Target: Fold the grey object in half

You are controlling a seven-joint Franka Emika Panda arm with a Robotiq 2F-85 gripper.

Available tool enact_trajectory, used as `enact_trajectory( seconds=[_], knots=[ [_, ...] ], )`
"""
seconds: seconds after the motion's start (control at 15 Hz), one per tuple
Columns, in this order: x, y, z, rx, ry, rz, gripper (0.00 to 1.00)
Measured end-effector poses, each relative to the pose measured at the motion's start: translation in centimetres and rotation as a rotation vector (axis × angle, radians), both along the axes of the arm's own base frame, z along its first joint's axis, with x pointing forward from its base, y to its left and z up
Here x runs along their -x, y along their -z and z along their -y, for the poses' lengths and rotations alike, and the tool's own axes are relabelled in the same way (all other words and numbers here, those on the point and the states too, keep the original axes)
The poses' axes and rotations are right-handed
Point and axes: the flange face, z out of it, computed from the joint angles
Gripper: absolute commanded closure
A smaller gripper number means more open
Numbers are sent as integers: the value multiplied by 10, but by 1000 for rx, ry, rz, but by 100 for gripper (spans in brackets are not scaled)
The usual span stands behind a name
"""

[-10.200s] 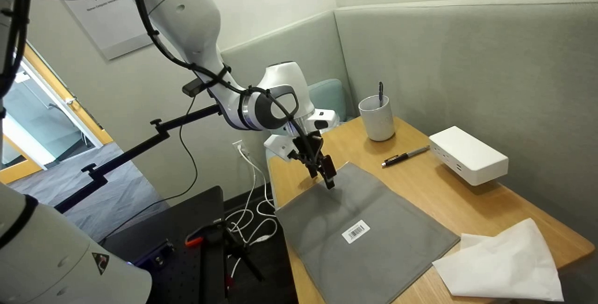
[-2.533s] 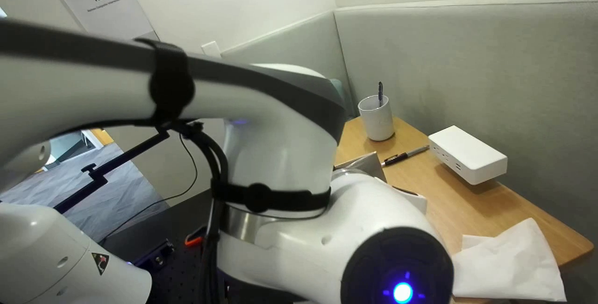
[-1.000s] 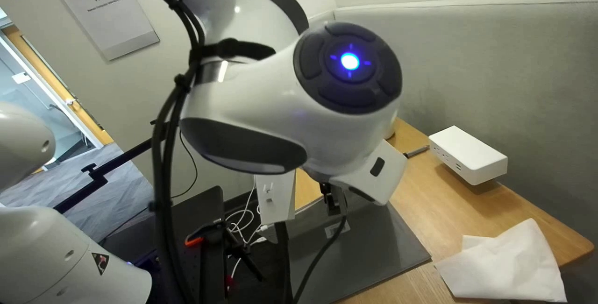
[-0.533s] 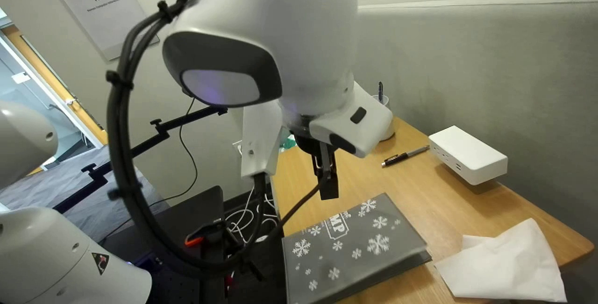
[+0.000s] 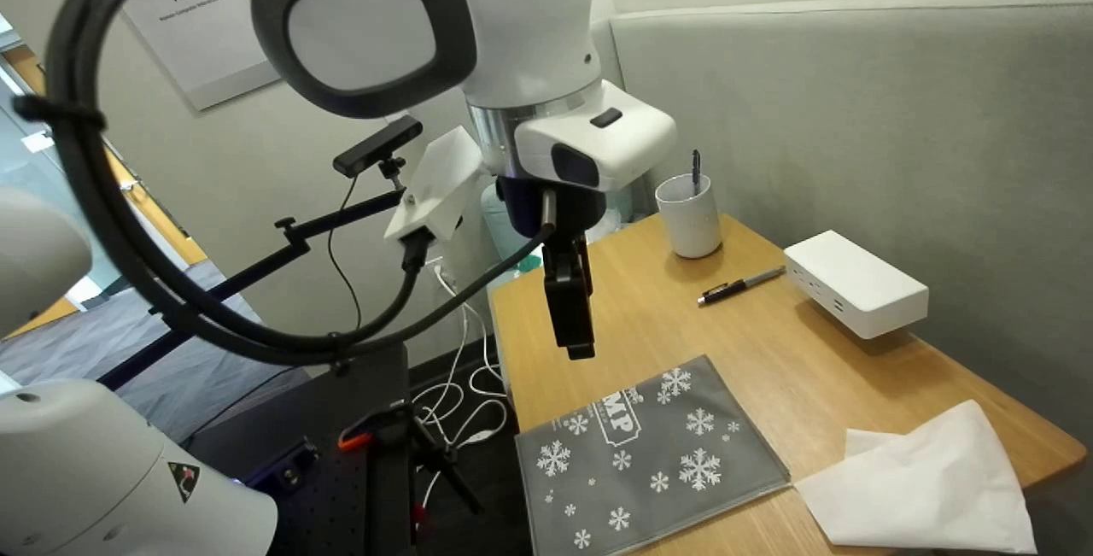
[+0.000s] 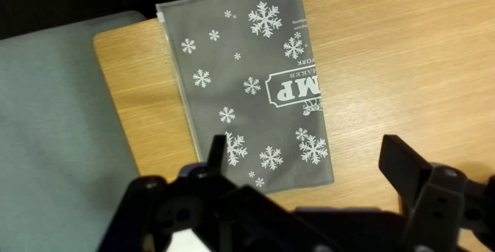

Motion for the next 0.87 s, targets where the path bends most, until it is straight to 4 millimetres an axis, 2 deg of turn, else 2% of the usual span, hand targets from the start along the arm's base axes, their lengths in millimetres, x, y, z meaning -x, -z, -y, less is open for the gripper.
enact_trajectory(
  seconds=[0.33, 0.87],
  knots=[
    [0, 1, -3, 77, -26, -21, 0],
    [0, 1, -5, 83, -36, -22, 0]
  ],
)
